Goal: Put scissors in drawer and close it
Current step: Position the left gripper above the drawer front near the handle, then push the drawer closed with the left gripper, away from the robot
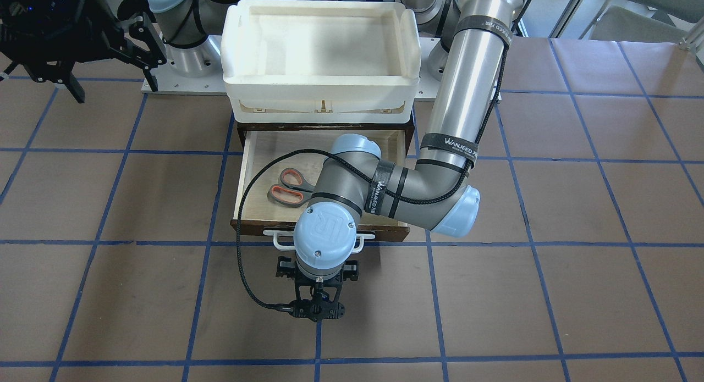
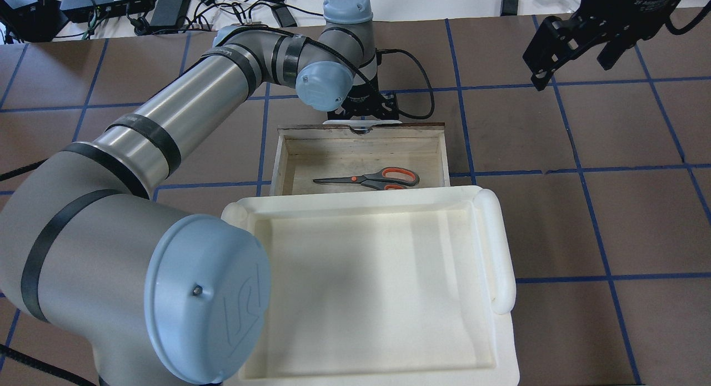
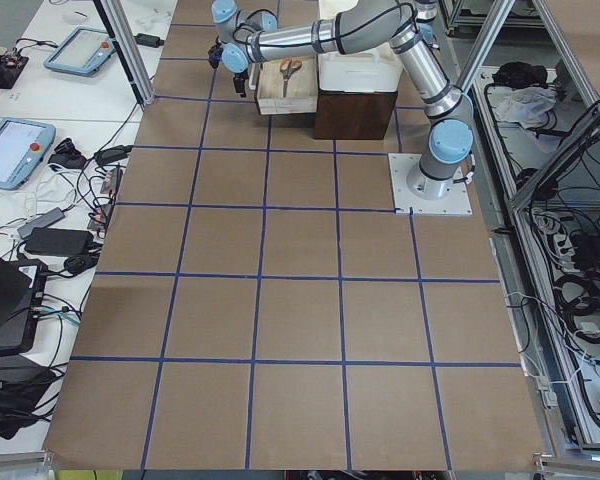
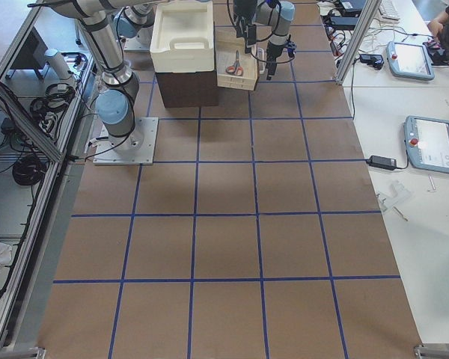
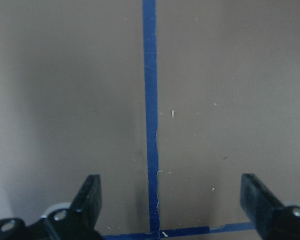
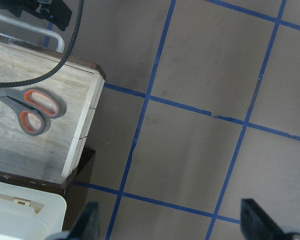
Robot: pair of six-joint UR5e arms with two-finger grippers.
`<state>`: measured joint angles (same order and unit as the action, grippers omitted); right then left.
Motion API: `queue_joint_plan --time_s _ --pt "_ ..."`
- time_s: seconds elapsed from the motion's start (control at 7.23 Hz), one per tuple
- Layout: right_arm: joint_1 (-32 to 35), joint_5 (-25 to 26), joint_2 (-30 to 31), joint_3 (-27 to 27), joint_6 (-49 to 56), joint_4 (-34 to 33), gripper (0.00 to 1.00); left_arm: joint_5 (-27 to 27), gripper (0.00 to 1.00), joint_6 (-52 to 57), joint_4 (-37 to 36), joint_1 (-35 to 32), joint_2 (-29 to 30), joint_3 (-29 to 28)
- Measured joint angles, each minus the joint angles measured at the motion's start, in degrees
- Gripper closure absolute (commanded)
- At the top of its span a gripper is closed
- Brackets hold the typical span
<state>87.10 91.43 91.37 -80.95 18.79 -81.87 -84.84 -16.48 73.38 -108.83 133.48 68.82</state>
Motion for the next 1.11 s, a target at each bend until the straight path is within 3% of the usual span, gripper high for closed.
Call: queue_joint_plan --time_s 1.11 --pt "-0.05 -0.61 -0.38 0.0 0.35 -0.11 0.0 0.83 0.0 -1.97 5.94 -0.58 -2.64 -0.15"
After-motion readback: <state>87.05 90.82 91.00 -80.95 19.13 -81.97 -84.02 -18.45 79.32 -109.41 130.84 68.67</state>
